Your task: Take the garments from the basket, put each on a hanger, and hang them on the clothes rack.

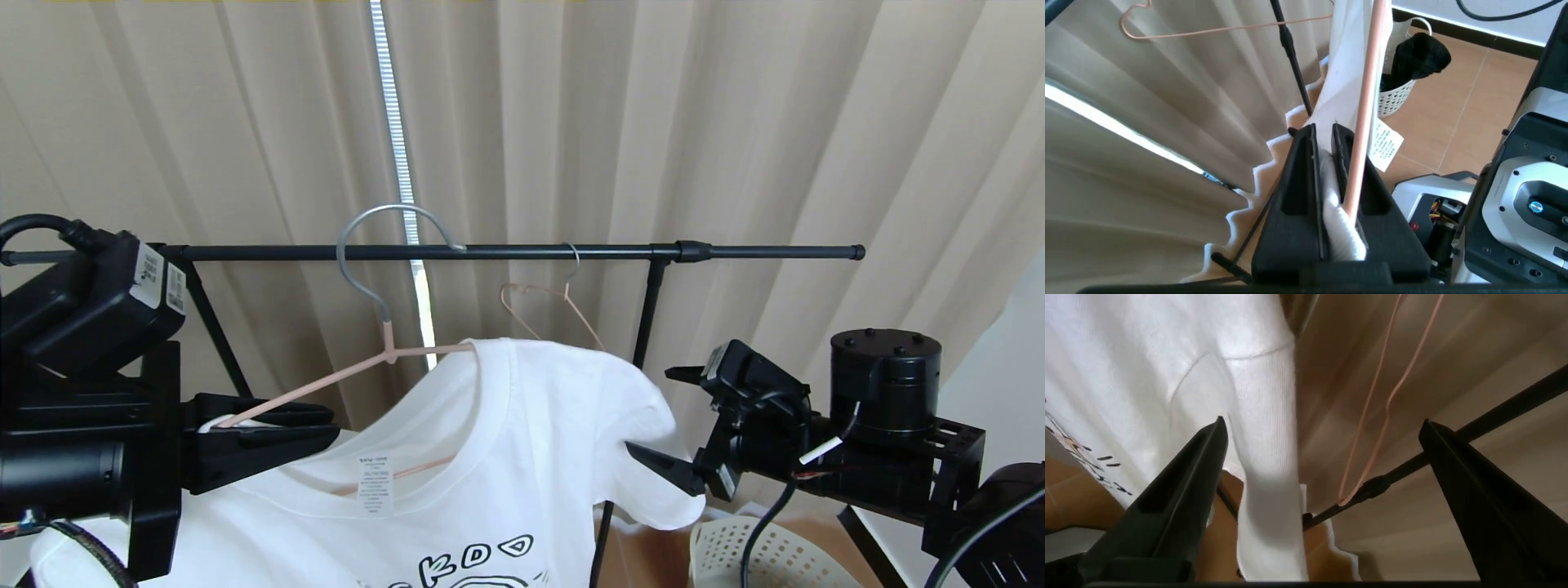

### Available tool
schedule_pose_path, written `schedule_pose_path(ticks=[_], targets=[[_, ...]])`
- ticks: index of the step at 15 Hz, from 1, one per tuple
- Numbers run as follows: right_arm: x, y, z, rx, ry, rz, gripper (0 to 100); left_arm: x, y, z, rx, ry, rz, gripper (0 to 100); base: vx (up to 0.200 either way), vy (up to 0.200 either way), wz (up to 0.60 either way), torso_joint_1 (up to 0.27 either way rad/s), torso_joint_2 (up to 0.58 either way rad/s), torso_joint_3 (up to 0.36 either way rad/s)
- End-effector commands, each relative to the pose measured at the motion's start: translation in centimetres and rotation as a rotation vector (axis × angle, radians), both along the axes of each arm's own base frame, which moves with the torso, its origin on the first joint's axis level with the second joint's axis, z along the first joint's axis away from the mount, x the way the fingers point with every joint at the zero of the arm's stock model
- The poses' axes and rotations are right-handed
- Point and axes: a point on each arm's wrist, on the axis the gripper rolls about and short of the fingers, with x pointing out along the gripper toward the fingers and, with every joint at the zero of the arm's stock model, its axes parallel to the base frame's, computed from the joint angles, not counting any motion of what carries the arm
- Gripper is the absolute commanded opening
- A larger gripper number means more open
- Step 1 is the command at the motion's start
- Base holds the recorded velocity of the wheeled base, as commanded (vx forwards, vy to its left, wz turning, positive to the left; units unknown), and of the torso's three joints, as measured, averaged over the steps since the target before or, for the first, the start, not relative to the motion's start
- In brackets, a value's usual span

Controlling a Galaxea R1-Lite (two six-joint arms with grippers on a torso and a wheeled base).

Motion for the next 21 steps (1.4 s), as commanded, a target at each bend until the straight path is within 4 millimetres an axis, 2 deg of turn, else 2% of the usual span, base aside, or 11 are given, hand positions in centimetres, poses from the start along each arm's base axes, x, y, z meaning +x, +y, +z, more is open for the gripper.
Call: schedule_pose_path(ticks=[1, 2, 3, 7, 15, 21], targets=[[0.2, 0.0, -0.6, -0.009, 0.019, -0.002, 100, -0.1, 0.1, 0.1, -0.003, -0.006, 0.005, 0, 0.0, 0.0, 0.0, 0.0, 0.0, 0.0], [0.1, 0.0, -0.6, -0.011, 0.019, -0.003, 100, -0.1, 0.2, 0.1, -0.001, -0.005, 0.008, 0, 0.0, 0.0, 0.0, 0.0, 0.0, 0.0], [0.2, 0.0, -0.7, -0.012, 0.019, -0.005, 0, -0.1, 0.2, 0.1, -0.001, -0.005, 0.012, 0, 0.0, 0.0, 0.0, 0.0, 0.0, 0.0], [0.4, 0.0, -0.7, -0.021, 0.015, -0.03, 0, -0.3, 0.6, 0.3, -0.006, -0.018, 0.028, 0, 0.0, 0.0, 0.0, 0.0, 0.0, 0.0], [2.0, -2.0, 0.0, -0.006, -0.011, -0.117, 0, -0.9, 1.5, 0.2, -0.019, -0.021, 0.074, 0, 0.0, 0.0, 0.0, 0.0, 0.0, 0.0], [2.7, -2.7, -0.2, -0.005, -0.009, -0.147, 0, -0.9, 1.8, 0.2, -0.02, -0.024, 0.097, 0, 0.0, 0.0, 0.0, 0.0, 0.0, 0.0]])
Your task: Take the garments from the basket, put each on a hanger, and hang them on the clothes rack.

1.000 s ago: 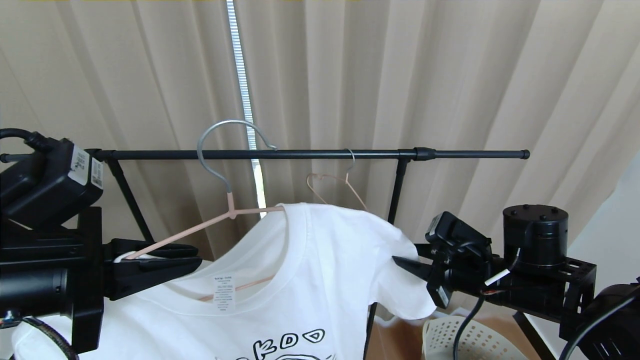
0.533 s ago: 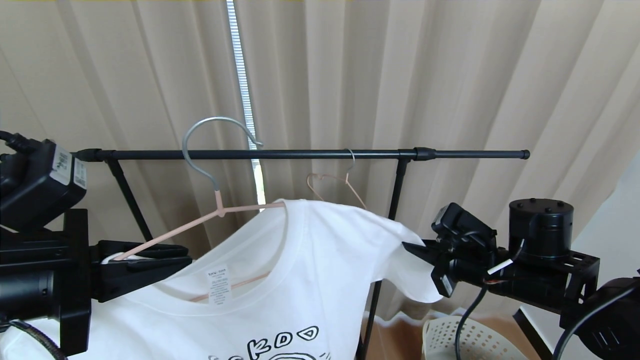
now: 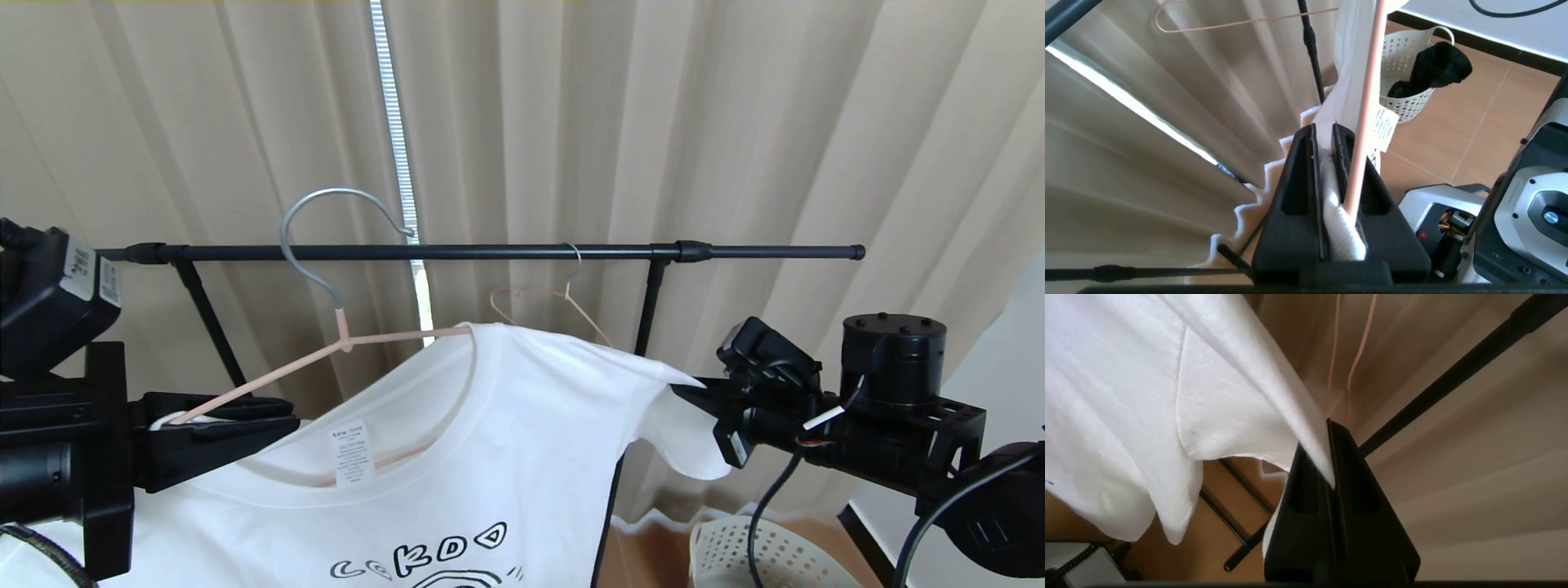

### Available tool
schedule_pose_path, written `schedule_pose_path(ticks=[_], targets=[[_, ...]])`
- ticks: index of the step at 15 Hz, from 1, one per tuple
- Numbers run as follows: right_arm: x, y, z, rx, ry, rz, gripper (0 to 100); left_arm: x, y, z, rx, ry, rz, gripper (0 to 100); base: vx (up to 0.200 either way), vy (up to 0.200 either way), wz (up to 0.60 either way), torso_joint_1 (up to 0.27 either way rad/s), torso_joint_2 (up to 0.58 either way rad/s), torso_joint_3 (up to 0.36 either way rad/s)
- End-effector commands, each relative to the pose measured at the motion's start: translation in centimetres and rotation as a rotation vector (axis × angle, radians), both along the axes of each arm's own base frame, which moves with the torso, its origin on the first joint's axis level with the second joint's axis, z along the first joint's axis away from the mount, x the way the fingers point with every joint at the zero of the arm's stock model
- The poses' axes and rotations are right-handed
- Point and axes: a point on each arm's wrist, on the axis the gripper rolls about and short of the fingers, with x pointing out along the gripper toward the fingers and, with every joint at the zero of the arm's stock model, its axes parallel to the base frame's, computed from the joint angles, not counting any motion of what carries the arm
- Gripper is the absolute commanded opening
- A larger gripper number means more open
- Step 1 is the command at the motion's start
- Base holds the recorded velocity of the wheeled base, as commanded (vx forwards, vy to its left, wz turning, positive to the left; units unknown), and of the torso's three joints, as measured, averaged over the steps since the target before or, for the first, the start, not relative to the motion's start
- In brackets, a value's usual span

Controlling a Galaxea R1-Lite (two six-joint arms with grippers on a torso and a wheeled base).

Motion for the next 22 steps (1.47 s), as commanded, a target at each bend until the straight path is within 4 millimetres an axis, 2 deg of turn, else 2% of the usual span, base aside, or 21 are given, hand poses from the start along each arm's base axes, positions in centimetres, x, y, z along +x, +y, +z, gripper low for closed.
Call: schedule_pose_path(ticks=[1, 21, 22], targets=[[0.37, -0.17, -0.18, -0.002, 0.003, -0.01, 0, -0.06, 0.07, 0.06, -0.001, -0.004, 0.004, 0, 0.0, 0.0, 0.0, 0.0, 0.0, 0.0], [0.79, -0.31, -0.61, -0.006, 0.017, -0.021, 0, 0.39, 0.6, 0.14, -0.028, 0.007, 0.062, 0, 0.0, 0.0, 0.0, 0.0, 0.0, 0.0], [0.77, -0.32, -0.65, -0.006, 0.019, -0.021, 100, 0.44, 0.65, 0.12, -0.028, 0.008, 0.067, 0, 0.0, 0.0, 0.0, 0.0, 0.0, 0.0]])
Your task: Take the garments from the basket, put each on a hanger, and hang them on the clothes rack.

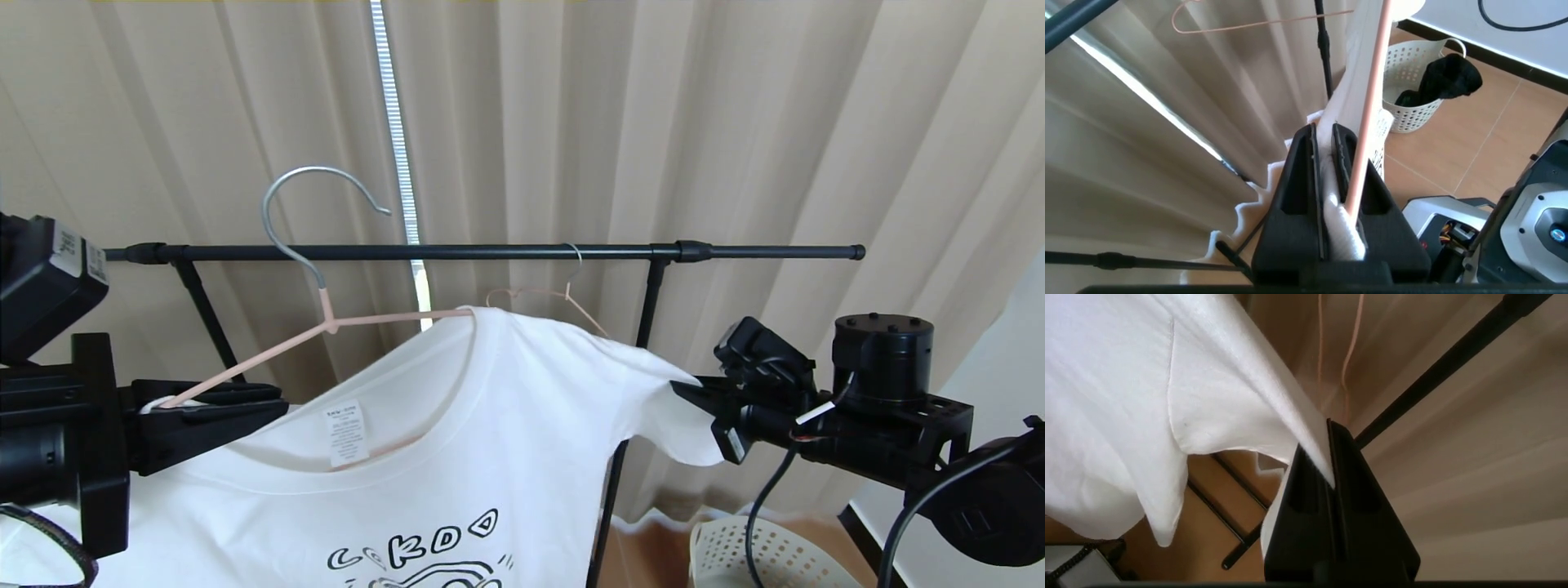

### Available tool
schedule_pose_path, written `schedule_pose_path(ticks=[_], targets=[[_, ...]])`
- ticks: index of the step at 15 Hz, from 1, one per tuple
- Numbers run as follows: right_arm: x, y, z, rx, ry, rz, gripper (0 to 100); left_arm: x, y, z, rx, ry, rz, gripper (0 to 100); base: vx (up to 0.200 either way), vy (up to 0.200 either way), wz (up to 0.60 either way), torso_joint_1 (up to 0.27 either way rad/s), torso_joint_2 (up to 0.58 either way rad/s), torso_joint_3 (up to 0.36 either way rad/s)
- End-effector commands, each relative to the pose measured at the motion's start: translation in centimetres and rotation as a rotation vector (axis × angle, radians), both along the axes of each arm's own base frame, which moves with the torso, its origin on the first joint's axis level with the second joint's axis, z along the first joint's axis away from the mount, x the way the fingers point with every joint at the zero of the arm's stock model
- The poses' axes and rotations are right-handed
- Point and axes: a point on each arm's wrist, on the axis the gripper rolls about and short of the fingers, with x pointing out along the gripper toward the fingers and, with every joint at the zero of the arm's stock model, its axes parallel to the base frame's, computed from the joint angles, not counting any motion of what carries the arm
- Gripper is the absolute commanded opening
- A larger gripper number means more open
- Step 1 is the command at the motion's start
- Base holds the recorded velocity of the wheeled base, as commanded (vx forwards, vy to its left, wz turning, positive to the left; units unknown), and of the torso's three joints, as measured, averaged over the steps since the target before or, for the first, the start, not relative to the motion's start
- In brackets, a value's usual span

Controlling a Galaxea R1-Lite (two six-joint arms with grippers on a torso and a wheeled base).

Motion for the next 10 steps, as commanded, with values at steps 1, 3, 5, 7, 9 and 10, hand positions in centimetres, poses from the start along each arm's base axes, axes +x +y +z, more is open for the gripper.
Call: schedule_pose_path(ticks=[1, 3, 5, 7, 9, 10], targets=[[-0.1, 0.0, 0.0, 0.001, -0.001, 0.003, 100, 0.2, 0.2, -0.1, 0.001, 0.006, 0.015, 0, 0.0, 0.0, 0.0, 0.0, 0.0, 0.0], [-1.1, 0.1, 1.1, 0.011, -0.03, 0.016, 100, 0.5, 0.4, -0.2, -0.001, 0.019, 0.036, 0, 0.0, 0.0, 0.0, 0.0, 0.0, 0.0], [-2.4, 0.7, 2.0, 0.021, -0.056, 0.054, 100, 1.0, 0.5, -0.4, -0.009, 0.045, 0.059, 0, 0.0, 0.0, 0.0, 0.0, 0.0, 0.0], [-4.1, 1.7, 3.4, 0.036, -0.101, 0.101, 100, 2.5, 0.9, -0.9, -0.025, 0.067, 0.109, 0, 0.0, 0.0, 0.0, 0.0, 0.0, 0.0], [-5.1, 2.5, 4.3, 0.064, -0.118, 0.102, 100, 3.6, 0.9, -1.5, -0.027, 0.103, 0.149, 0, 0.0, 0.0, 0.0, 0.0, 0.0, 0.0], [-5.4, 3.0, 4.8, 0.091, -0.122, 0.087, 100, 4.2, 0.8, -1.8, -0.01, 0.122, 0.178, 0, 0.0, 0.0, 0.0, 0.0, 0.0, 0.0]])
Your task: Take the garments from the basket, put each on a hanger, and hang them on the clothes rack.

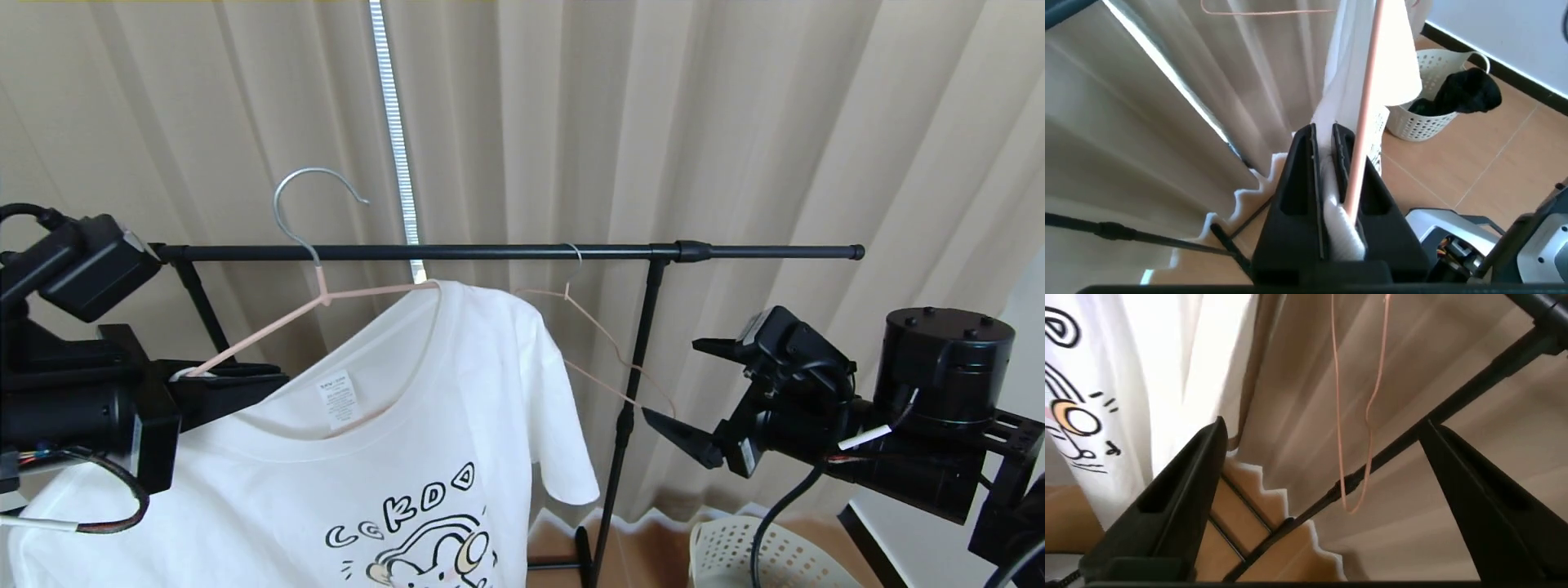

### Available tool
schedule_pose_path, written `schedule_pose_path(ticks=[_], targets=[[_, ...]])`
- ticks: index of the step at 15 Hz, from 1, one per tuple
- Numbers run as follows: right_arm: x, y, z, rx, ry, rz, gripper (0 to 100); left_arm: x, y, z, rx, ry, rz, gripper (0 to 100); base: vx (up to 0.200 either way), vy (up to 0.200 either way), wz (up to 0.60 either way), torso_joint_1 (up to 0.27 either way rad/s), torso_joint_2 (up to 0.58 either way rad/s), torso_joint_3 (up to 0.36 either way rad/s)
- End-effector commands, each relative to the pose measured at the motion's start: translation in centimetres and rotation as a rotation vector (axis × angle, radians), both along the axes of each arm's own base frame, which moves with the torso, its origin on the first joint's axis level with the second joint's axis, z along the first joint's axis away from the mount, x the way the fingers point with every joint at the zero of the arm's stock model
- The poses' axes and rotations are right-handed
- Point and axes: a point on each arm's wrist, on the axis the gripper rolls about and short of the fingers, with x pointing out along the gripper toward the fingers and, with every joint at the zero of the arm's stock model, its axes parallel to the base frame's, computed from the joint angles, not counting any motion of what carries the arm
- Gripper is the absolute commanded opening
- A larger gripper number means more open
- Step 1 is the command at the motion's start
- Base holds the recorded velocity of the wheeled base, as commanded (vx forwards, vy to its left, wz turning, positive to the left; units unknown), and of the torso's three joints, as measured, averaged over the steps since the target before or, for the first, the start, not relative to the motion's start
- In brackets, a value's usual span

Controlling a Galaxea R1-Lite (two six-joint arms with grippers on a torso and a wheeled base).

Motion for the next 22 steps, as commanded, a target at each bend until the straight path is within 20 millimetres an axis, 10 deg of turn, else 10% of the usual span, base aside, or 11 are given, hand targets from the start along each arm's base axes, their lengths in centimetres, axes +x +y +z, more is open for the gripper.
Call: schedule_pose_path(ticks=[1, 22], targets=[[-1.1, 0.9, 1.6, 0.051, -0.04, 0.003, 100, 1.7, -0.1, -1.2, 0.027, 0.066, 0.037, 0, 0.0, 0.0, 0.0, 0.0, 0.0, 0.0], [-1.0, 1.0, 1.9, 0.062, -0.048, -0.019, 100, 15.3, -2.6, -7.5, -0.023, 0.148, 0.298, 0, 0.0, 0.0, 0.0, 0.0, 0.0, 0.0]])
